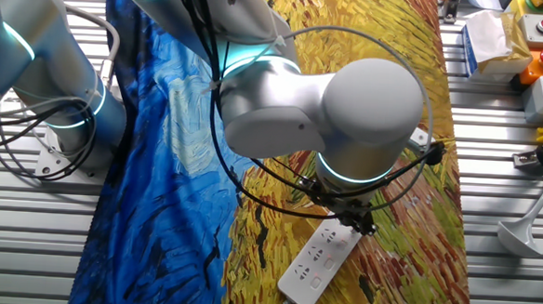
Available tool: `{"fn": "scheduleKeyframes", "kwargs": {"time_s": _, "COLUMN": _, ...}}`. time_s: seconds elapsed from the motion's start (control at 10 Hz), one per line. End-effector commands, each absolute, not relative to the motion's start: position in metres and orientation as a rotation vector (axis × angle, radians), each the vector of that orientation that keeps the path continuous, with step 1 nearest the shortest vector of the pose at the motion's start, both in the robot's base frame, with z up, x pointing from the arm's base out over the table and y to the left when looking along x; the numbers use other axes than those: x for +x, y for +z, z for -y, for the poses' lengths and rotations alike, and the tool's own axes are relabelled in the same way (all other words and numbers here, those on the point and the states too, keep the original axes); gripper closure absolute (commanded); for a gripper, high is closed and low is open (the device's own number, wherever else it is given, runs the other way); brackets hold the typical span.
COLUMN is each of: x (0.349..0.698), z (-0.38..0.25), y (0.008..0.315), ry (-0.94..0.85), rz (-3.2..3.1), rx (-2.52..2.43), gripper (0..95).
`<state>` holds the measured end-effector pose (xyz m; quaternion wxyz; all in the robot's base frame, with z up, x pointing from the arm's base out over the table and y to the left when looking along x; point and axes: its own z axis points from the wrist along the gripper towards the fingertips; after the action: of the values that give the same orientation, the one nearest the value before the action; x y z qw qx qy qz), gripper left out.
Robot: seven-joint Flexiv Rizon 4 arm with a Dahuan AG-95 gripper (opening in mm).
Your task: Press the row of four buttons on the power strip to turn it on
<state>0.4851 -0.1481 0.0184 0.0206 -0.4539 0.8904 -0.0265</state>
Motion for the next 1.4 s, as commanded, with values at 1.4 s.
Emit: {"fn": "scheduleKeyframes", "kwargs": {"time_s": 1.4, "x": 0.484, "z": 0.148, "y": -0.004, "ry": -0.095, "rz": -2.737, "rx": -1.432, "gripper": 0.0}}
